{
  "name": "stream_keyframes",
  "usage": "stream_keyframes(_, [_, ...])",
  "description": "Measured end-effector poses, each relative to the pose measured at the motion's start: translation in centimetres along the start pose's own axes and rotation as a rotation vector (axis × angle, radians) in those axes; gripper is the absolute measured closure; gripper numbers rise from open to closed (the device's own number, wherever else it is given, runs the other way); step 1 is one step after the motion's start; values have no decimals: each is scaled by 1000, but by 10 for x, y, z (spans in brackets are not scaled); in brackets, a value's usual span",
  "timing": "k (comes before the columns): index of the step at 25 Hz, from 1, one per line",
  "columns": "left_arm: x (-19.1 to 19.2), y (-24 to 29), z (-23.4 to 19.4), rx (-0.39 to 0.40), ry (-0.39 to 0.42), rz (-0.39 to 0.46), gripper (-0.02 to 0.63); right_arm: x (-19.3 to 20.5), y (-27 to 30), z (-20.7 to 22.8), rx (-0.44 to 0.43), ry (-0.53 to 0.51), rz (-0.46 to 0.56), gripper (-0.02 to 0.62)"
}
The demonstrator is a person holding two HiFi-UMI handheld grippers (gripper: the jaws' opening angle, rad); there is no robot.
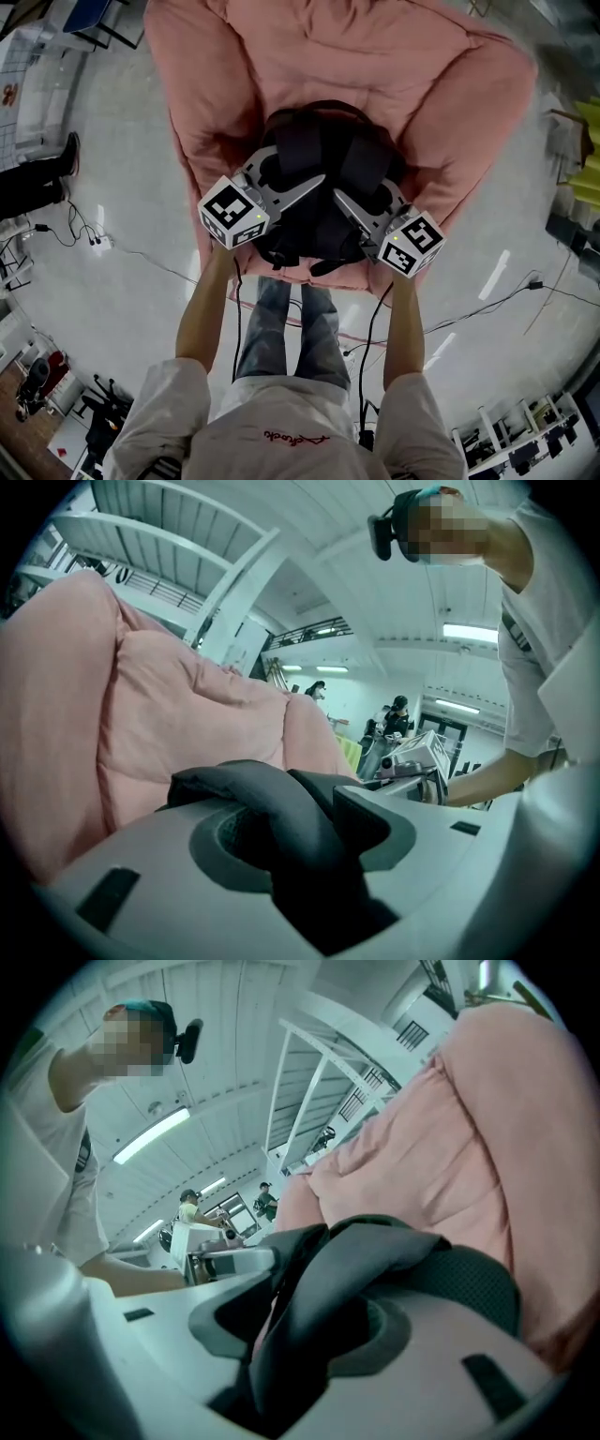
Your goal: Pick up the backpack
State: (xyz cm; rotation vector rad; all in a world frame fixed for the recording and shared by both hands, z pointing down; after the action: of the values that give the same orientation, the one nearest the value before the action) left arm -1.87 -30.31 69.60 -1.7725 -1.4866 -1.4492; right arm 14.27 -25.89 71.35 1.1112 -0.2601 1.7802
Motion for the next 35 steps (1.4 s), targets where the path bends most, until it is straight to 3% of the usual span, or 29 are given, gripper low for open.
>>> stream_keyframes(6, [-8, 3, -5, 16, -17, 7, 408, -18, 18, 6, -40, 7, -41, 407])
stream_keyframes(12, [-13, 4, -10, 43, -43, 30, 455, -29, 33, 9, -11, -26, -101, 440])
stream_keyframes(19, [-18, -2, -4, 19, -35, 60, 509, -42, 30, 5, 59, -29, 30, 529])
stream_keyframes(35, [-53, -64, 79, -27, -100, 127, 545, -51, -38, -88, 71, -31, 114, 540])
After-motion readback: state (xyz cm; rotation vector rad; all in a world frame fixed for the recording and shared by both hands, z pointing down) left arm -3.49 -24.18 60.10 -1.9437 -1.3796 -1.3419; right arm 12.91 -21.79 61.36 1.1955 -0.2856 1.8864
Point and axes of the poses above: the fingertips, and each gripper's own axes: y forward along the fingers, z to its right, x out of its underside, the point moved 7 cm from there along -y, backward along the fingers, and after that the axes turned 3 degrees about -z, right-handed, at the moved point
